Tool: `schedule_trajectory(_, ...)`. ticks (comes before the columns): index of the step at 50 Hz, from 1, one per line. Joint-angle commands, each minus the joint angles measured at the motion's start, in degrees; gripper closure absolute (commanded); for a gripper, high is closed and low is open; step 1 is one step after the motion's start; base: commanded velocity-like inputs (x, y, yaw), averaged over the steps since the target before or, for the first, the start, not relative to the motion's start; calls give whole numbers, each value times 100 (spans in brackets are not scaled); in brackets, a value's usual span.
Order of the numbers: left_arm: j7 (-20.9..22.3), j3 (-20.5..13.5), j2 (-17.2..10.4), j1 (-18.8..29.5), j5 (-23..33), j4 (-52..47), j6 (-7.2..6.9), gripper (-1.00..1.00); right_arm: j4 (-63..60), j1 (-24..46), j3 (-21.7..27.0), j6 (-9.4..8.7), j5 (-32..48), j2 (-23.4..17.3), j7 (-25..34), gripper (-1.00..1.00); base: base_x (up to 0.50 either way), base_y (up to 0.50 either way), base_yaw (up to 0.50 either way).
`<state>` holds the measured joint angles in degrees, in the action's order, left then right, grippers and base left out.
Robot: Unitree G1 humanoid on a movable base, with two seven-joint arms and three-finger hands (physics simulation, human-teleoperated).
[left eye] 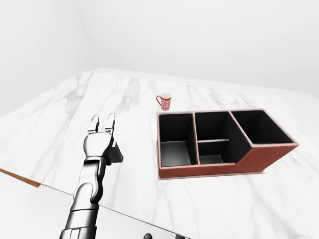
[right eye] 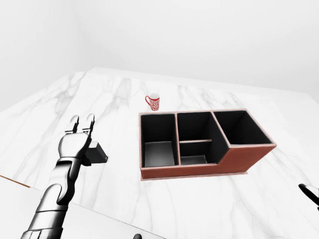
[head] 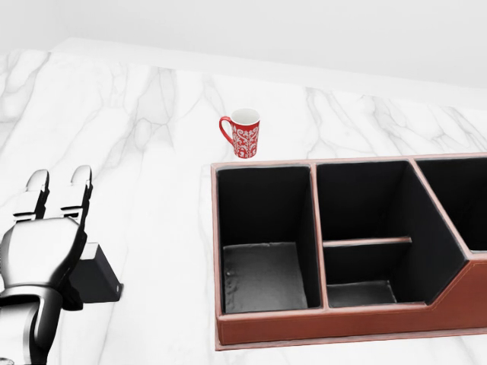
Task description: Pick up the book and place it in the left compartment of the caddy.
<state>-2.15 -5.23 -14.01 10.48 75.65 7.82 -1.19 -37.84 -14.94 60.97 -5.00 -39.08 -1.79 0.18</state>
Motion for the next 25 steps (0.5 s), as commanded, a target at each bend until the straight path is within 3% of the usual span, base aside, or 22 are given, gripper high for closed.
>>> schedule_trajectory(1, -13, 114, -137, 561, -81, 922, -198, -100, 35, 13, -39, 0, 45, 5, 11, -100, 0, 0, 0)
schedule_trajectory(2, -55, 126, -170, 681, -43, 1113, -269, -100, 24, 8, -39, 0, 41, 6, 6, -100, 0, 0, 0)
schedule_trajectory(8, -120, 206, -263, 974, -161, 1658, -291, -100, 32, 11, -39, 0, 45, -2, -6, -100, 0, 0, 0)
schedule_trajectory(10, -459, 291, -266, 1109, 10, 1934, -381, -100, 44, 11, -73, 0, 104, 23, 21, -100, 0, 0, 0)
schedule_trajectory(12, -397, 296, -248, 1176, -160, 2133, -334, -100, 9, -6, -53, 0, 75, 23, 11, -100, 0, 0, 0)
schedule_trajectory(25, -919, 563, -264, 1701, -80, 3546, -381, -100, -4, -6, -11, 0, 22, 3, -9, -100, 0, 0, 0)
